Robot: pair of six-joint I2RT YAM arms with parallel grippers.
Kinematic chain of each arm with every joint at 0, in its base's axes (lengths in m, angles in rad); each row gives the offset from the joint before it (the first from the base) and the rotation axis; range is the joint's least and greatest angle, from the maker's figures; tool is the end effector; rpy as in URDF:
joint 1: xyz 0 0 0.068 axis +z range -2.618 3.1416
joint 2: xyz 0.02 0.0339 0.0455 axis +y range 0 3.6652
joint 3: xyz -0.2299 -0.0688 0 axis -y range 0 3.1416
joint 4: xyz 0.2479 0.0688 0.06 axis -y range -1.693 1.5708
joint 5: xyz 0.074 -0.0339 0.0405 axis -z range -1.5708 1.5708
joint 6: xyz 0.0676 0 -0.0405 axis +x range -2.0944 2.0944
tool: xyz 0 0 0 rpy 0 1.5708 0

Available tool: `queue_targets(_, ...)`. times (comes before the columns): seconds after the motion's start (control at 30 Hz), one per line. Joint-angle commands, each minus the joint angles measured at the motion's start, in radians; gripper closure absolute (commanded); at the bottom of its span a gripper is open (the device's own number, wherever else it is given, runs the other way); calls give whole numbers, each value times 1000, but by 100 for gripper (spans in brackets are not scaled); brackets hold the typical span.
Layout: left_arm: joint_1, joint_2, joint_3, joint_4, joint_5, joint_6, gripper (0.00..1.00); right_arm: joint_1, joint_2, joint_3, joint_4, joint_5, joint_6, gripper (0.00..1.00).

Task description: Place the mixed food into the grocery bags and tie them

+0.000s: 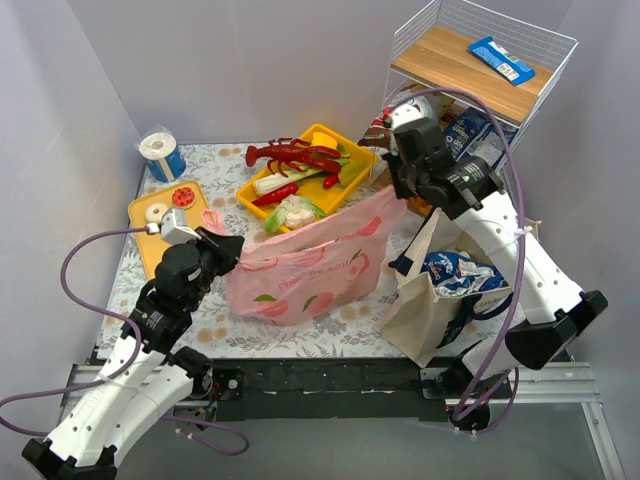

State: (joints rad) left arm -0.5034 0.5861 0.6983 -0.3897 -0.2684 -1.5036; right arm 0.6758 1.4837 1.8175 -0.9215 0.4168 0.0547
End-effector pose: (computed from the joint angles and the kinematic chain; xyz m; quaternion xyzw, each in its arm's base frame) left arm 0.1855 -0.0817 0.2899 -0.4500 0.6554 -0.4462 0.4109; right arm 0.2727 0.1836 0.4051 -0.1706 0.8511 -0.0054 0.4965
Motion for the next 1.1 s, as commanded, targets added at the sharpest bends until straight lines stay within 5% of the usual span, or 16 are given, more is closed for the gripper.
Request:
queue_targets(0.0, -1, -63, -37, -191, -166, -231, 100, -129, -100, -242, -14, 80, 148, 99)
queue_targets(0.2, -1, -138, -102, -223, -183, -323, 100, -168, -169, -486, -4, 54, 214, 99)
queue_targets(0.33, -1, -118, -132, -22, -76, -140, 100, -167, -201, -459, 35, -12, 191, 99)
queue_targets(0.57, -1, 199, -33, 354, 401, 217, 100, -105, -252, -373, 248, -200, 80, 99)
queue_targets(0.7, -1, 391, 47, 544, 760, 292, 100, 3, -244, -359, 364, -300, 43, 99)
queue_targets(1.07, -6, 689, 236, 594, 1112, 350, 100, 159, -135, -253, 495, -659, 62, 99)
